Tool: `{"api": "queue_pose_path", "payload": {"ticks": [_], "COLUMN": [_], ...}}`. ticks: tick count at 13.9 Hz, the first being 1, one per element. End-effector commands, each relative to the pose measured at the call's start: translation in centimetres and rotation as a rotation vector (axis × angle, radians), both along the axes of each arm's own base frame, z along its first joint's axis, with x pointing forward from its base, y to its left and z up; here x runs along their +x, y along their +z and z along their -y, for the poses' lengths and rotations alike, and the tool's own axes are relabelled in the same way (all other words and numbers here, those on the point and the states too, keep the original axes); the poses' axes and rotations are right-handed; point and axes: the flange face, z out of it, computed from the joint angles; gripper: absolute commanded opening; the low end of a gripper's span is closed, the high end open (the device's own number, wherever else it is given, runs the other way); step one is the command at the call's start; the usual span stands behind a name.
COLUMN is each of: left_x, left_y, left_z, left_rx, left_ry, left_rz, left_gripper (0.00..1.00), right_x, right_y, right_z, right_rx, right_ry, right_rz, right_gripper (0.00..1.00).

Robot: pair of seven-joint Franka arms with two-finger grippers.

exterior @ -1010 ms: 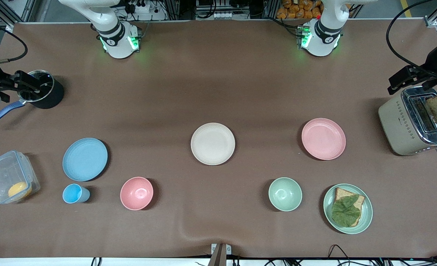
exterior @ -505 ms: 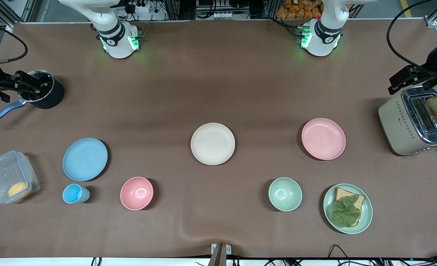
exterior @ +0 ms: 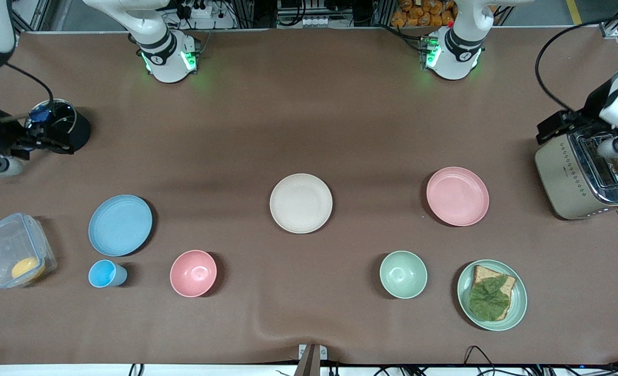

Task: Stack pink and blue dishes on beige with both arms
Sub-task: 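Reach the left gripper to the pink plate while the right gripper reaches the blue plate, then grasp the pink plate with the left gripper while the right gripper grasps the blue plate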

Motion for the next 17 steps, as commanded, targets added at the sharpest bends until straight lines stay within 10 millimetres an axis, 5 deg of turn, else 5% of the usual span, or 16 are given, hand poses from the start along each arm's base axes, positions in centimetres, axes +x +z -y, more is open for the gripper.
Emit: {"api": "queue_pose_path", "payload": {"ticks": [1,9,13,17], "left_x": [-0.1,-2.3,-2.4,-2.0], "left_y": [-5.7,-23.1,-28.1,-32.5], "left_z": [-0.8,-1.7,-3.5,-3.5], "left_rx": [0.002,0.003,0.004,0.003], "left_ry": [0.018,0.016,0.049,0.047], "left_rz": [0.018,0.062,0.042,0.056], "left_gripper": [1.0,1.0,1.0,1.0], "right_x": [0.9,3.1,4.1,5.3], "right_y": [-2.8,-13.2,-17.6,-26.9], "right_z": [1.1,3.6,5.9,12.1], "right_rx": [-0.005,-0.005,-0.003,-0.002], "right_ry": [-0.001,-0.037,-0.069,-0.127], "right_rz": [-0.036,-0.075,-0.087,-0.057], "right_gripper": [1.0,1.0,1.0,1.0]}}
